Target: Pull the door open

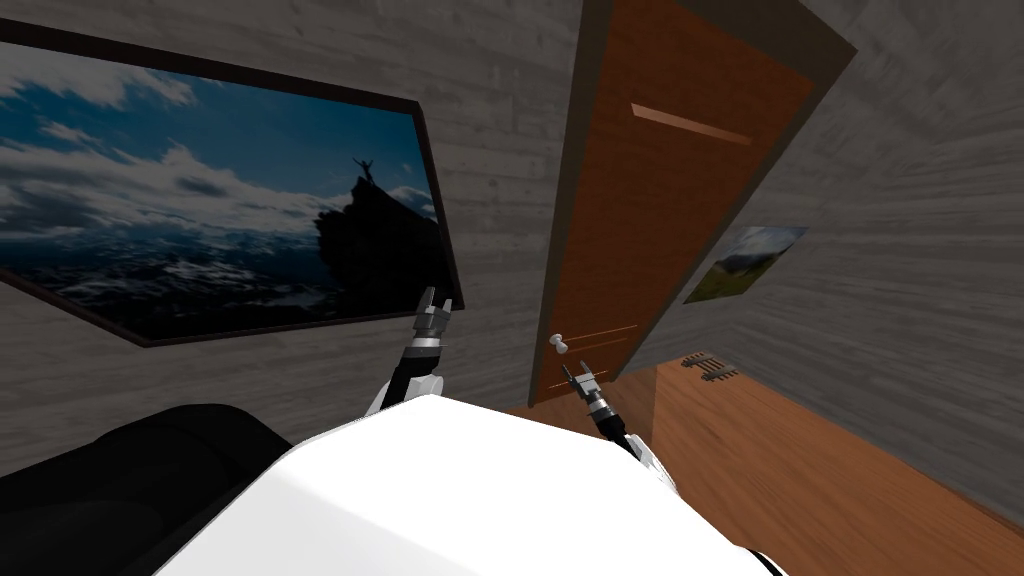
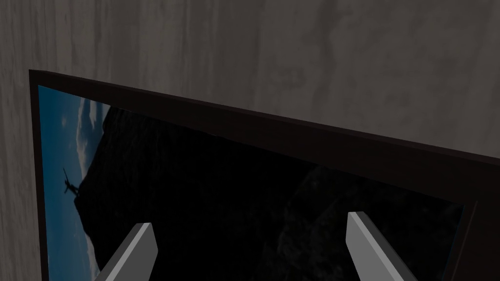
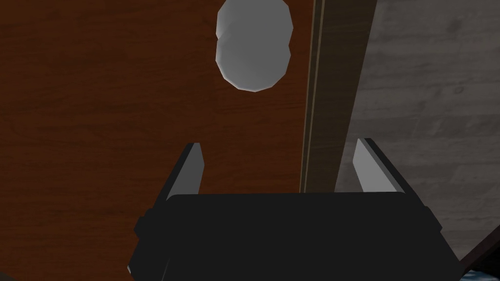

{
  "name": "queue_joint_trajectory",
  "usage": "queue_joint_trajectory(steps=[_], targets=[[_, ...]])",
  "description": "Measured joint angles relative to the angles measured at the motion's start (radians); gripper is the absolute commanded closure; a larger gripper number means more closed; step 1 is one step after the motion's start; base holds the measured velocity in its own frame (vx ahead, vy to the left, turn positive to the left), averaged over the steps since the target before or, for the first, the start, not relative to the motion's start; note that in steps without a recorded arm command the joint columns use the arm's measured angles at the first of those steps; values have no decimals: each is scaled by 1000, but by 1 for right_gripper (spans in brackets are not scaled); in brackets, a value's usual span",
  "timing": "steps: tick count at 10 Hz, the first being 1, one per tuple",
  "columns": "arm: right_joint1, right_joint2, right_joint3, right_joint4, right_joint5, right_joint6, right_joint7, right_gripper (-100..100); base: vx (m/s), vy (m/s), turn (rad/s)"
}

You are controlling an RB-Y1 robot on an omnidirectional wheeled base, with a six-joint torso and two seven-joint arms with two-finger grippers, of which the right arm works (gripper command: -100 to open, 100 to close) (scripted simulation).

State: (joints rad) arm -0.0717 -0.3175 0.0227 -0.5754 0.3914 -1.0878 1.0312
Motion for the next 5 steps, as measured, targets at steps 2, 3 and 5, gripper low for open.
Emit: queue_joint_trajectory(steps=[2, 3, 5], targets=[[0, 0, 0, 0, 0, 0, 0, -100, -36, 10, 131], [-1, 7, -15, 27, -10, -18, 13, -100, -49, -49, 153], [38, 14, -37, -8, -24, -24, 23, -100, 29, -18, 182]])
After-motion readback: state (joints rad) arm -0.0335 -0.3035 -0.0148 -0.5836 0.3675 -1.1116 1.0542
